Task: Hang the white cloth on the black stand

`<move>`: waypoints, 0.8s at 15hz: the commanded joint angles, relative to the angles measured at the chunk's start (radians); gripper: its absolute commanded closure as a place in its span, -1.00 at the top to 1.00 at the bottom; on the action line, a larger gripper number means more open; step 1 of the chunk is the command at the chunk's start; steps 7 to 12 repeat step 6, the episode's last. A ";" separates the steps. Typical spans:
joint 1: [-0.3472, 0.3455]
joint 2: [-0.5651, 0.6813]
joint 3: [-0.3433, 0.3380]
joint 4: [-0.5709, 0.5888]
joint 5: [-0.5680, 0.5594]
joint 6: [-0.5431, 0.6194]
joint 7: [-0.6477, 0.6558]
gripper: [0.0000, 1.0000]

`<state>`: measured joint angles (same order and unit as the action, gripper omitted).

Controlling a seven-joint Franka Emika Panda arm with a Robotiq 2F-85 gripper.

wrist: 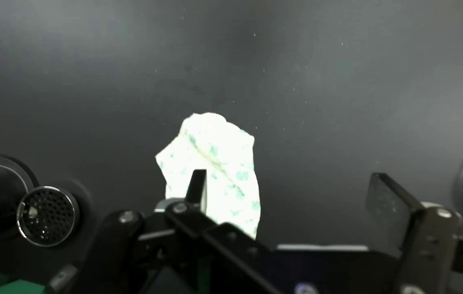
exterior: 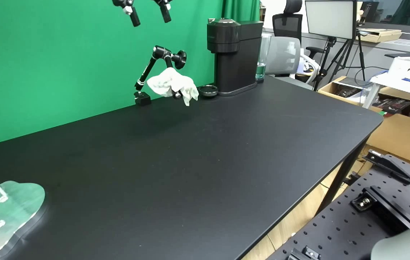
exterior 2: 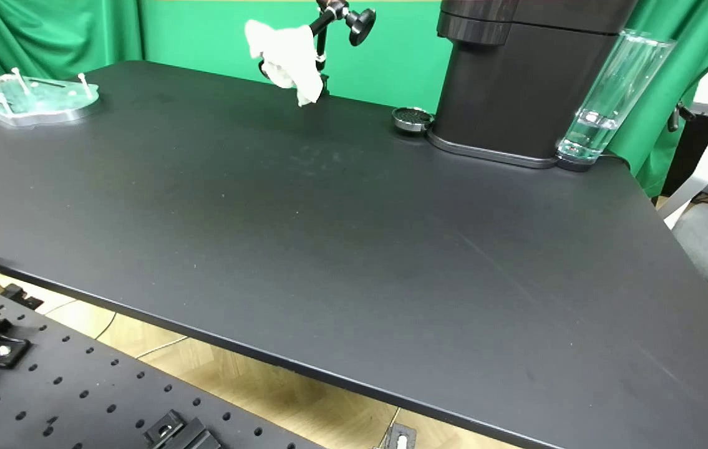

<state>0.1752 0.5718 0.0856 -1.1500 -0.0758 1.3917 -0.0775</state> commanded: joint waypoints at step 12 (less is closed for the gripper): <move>-0.029 0.002 -0.001 0.024 0.002 -0.053 -0.041 1.00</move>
